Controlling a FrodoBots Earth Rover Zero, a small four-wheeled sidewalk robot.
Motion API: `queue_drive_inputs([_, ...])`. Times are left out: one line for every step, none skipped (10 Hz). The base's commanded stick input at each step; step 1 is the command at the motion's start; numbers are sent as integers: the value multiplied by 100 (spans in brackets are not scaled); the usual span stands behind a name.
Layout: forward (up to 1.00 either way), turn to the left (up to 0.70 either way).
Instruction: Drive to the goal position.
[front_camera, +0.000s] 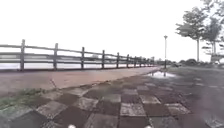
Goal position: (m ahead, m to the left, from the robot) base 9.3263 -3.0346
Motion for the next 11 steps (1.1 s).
queue_drive_inputs([100,0])
queue_drive_inputs([100,0])
queue_drive_inputs([100,0])
queue_drive_inputs([100,-14])
queue_drive_inputs([100,-40])
queue_drive_inputs([100,-40])
queue_drive_inputs([100,-40])
queue_drive_inputs([100,-40])
queue_drive_inputs([100,-40])
queue_drive_inputs([100,-40])
queue_drive_inputs([100,-40])
